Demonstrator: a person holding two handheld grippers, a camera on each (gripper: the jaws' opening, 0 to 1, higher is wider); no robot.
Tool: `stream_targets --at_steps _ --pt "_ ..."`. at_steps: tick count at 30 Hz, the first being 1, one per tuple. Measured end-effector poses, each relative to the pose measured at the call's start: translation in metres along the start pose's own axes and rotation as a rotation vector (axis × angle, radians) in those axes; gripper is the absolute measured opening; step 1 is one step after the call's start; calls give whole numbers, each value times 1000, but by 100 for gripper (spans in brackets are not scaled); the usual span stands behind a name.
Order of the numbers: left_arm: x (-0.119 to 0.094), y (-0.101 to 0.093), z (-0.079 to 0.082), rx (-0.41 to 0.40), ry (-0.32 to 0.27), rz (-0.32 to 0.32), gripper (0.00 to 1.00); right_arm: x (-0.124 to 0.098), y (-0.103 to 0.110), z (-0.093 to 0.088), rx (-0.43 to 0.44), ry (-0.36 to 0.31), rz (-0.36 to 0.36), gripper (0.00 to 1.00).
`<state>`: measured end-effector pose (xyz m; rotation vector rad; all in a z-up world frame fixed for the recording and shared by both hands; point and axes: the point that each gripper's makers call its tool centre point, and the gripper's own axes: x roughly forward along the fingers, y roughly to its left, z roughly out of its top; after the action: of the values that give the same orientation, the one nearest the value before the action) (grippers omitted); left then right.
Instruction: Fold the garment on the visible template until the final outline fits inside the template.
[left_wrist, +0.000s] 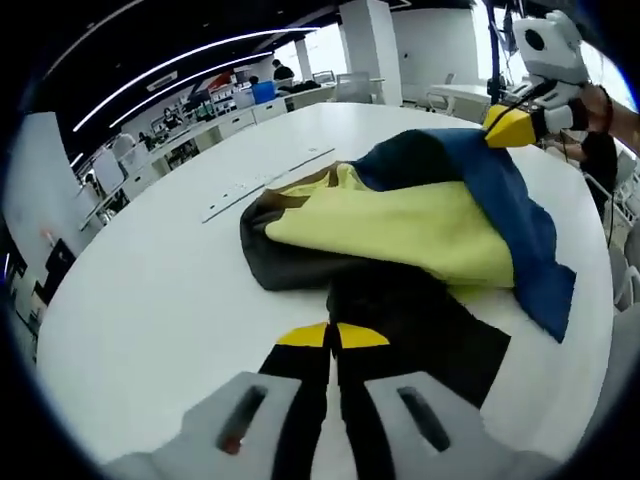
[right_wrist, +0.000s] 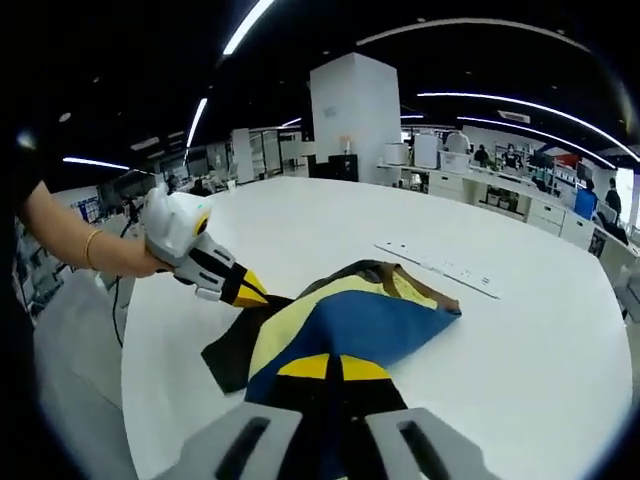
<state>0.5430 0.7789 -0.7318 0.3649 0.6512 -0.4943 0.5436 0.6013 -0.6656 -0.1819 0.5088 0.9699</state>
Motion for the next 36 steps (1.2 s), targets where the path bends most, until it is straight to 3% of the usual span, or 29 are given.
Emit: stream_targets --at_steps 4,14,20,23,36 --pt "-9 18 -5 -31 8 38 0 -5 -3 4 154 -22 21 0" --pt "-25 50 -24 -106 32 109 0 -15 -15 9 148 -30 -13 0" --pt "-32 61 -37 -116 56 160 0 -23 -22 10 257 -36 -24 0" --pt "-33 66 -43 -129 65 168 0 -26 -27 9 252 -29 -35 0" --pt "-38 93 -72 -143 141 236 0 -43 -68 1 263 29 -137 0"
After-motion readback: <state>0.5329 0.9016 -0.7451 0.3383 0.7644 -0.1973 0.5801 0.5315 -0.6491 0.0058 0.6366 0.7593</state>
